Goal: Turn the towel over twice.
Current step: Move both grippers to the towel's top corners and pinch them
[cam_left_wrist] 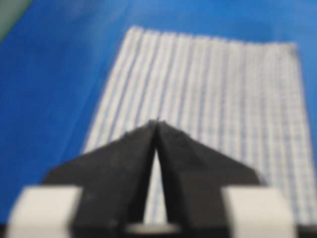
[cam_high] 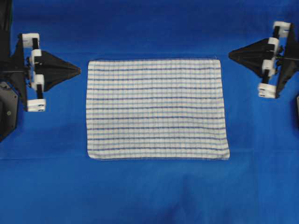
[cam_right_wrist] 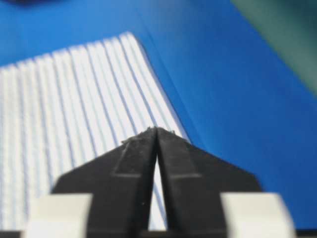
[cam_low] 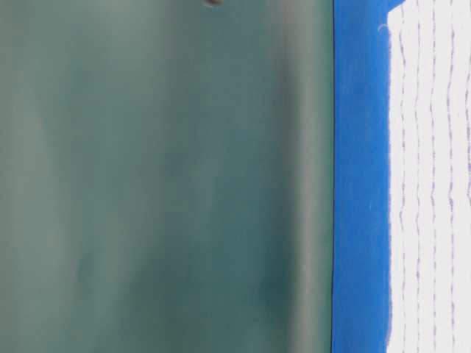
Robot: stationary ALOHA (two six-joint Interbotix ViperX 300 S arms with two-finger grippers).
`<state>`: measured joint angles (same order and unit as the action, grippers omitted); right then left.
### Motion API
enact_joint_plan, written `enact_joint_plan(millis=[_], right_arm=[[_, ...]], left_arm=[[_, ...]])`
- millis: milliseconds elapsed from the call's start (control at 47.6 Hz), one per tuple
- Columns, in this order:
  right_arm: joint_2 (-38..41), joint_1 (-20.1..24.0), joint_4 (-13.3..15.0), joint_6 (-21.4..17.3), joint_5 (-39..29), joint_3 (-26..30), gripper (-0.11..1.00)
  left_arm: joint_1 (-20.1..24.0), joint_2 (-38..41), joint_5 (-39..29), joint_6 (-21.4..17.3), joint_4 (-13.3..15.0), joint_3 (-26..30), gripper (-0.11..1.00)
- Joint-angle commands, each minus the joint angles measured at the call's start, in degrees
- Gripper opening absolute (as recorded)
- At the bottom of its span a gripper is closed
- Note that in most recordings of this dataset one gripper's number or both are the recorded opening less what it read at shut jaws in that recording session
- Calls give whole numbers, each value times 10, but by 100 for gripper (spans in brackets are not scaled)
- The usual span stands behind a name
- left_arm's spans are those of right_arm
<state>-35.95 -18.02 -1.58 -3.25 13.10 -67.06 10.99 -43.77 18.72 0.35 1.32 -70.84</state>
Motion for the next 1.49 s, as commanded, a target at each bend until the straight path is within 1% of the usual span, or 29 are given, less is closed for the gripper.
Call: enact_joint_plan(millis=[0, 63, 126, 147, 168, 210, 273, 294, 378, 504, 714, 861, 987, 1029, 1050, 1092, 1134, 1197, 1260, 1323, 1344, 1365, 1470], right_arm=[[42, -16, -2, -1, 4, 18, 25], [79, -25, -2, -1, 4, 25, 45], [110, -32, -2, -1, 7, 30, 61], [120, -33, -2, -1, 7, 32, 63], [129, -36, -2, -1, 9, 33, 63], [150, -43, -2, -1, 13, 36, 59], [178, -52, -2, -1, 21, 40, 57], [188, -54, -2, -1, 25, 40, 57], [231, -69, -2, 0, 37, 42, 58], [288, -83, 1, 0, 51, 50, 58], [367, -98, 1, 3, 54, 69, 58], [395, -106, 1, 3, 54, 79, 58], [398, -107, 1, 3, 54, 83, 57], [398, -107, 2, 4, 53, 83, 55], [398, -107, 1, 4, 52, 83, 53], [398, -107, 2, 5, 51, 83, 47], [398, -107, 3, 5, 48, 83, 38], [397, -106, 3, 5, 43, 83, 21], [397, -106, 4, 5, 39, 84, 5], [397, -106, 4, 5, 36, 86, 4], [397, -106, 3, 5, 36, 87, 4], [396, -106, 4, 5, 34, 88, 4], [388, -106, 3, 4, 25, 91, 4]], left_arm=[[24, 30, 28, 3, 3, -6, 17], [35, 52, 43, 4, 4, -13, 34], [44, 73, 57, 3, 4, -18, 54], [47, 83, 63, 2, 4, -18, 62], [50, 91, 68, 2, 4, -18, 67], [57, 105, 75, 1, 4, -19, 79], [69, 129, 83, -3, 4, -19, 89], [76, 141, 88, -5, 4, -20, 90], [96, 177, 105, -6, 4, -23, 88], [122, 242, 140, -8, 4, -25, 89], [135, 354, 196, -9, 4, -13, 89], [149, 436, 230, -10, 4, 8, 89], [166, 483, 225, -13, 4, 22, 86], [170, 491, 216, -17, 4, 24, 82], [171, 495, 211, -18, 4, 25, 78], [172, 497, 200, -23, 4, 25, 69], [172, 496, 192, -28, 4, 25, 57], [172, 494, 182, -36, 4, 25, 37], [173, 492, 178, -40, 5, 26, 21], [173, 490, 174, -41, 5, 29, 7], [173, 489, 172, -41, 5, 31, 4], [173, 487, 171, -41, 5, 32, 3], [174, 471, 151, -42, 5, 40, 3]])
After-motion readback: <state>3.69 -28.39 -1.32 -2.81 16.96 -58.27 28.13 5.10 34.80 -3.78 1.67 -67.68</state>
